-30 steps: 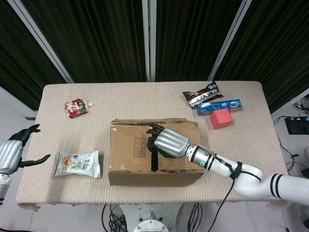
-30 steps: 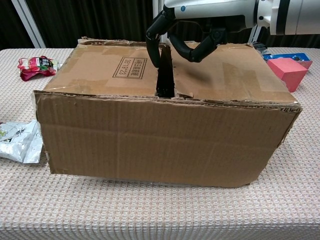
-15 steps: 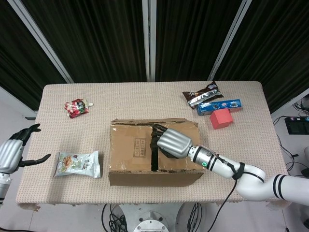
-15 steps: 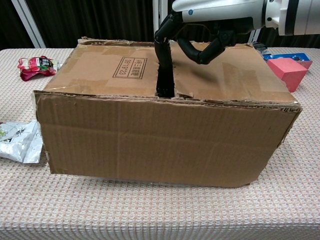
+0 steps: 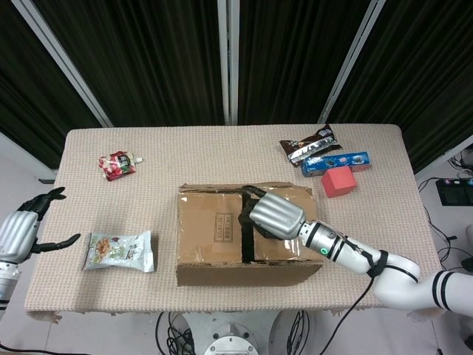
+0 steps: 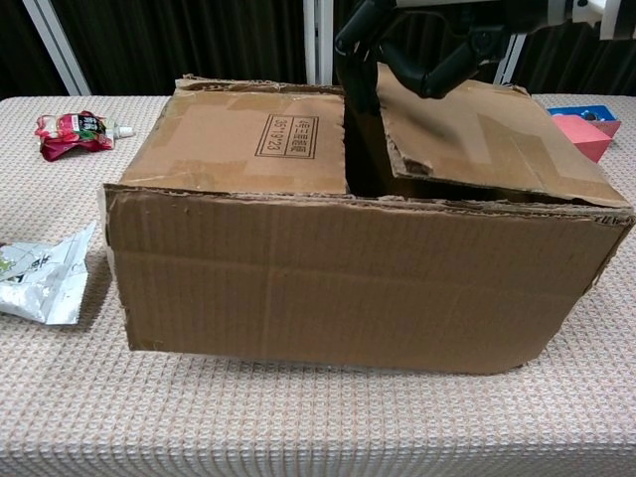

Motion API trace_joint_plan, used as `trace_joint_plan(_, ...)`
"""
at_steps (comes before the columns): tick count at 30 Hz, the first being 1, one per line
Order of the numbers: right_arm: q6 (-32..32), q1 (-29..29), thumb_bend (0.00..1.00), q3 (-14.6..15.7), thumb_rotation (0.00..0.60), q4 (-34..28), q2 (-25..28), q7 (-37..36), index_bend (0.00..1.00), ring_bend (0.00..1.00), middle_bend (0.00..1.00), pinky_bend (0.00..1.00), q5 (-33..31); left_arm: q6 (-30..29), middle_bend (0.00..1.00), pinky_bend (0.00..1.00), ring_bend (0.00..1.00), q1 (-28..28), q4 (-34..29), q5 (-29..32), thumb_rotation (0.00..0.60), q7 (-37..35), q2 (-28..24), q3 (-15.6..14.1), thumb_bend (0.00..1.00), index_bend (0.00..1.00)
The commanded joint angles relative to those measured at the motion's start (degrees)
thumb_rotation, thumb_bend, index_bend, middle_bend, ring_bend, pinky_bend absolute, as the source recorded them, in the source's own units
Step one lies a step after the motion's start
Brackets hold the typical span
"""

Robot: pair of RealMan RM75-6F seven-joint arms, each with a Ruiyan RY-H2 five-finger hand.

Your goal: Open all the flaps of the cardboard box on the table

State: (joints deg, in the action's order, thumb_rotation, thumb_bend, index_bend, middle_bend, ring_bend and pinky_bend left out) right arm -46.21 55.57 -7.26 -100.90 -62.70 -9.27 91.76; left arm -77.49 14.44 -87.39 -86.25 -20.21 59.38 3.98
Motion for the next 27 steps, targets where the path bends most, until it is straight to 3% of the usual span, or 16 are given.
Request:
trace_joint_plan(1,-1.99,-0.87,0.84,-0.55,0.600,-1.06,1.93,-0.94,0.50,0.36,0.54,0.09,0.59,0.00,0.22,0.25,0.18,0.04,-0.17,-0.02,0.337,0.00,-0.12,0.04,0.12,0.10)
trace_joint_plan(16,-17.29,-10.98,0.84,0.21,0.600,-6.27,16.70,-3.31,0.50,0.37,0.64,0.09,6.13,0.05,0.22,0.26,0.18,0.74,-2.12,-0.96,0.335,0.69,-1.02,0.21,0.12,0.10)
trace_joint_plan(27,-27.78,-21.06,0.84,2.97,0.600,-3.64,23.94,-7.94,0.50,0.40,0.68,0.09,8.47,0.74,0.22,0.26,0.18,1.90,-5.11,-1.87,0.338,2.24,-1.58,0.34,0.12,0.10)
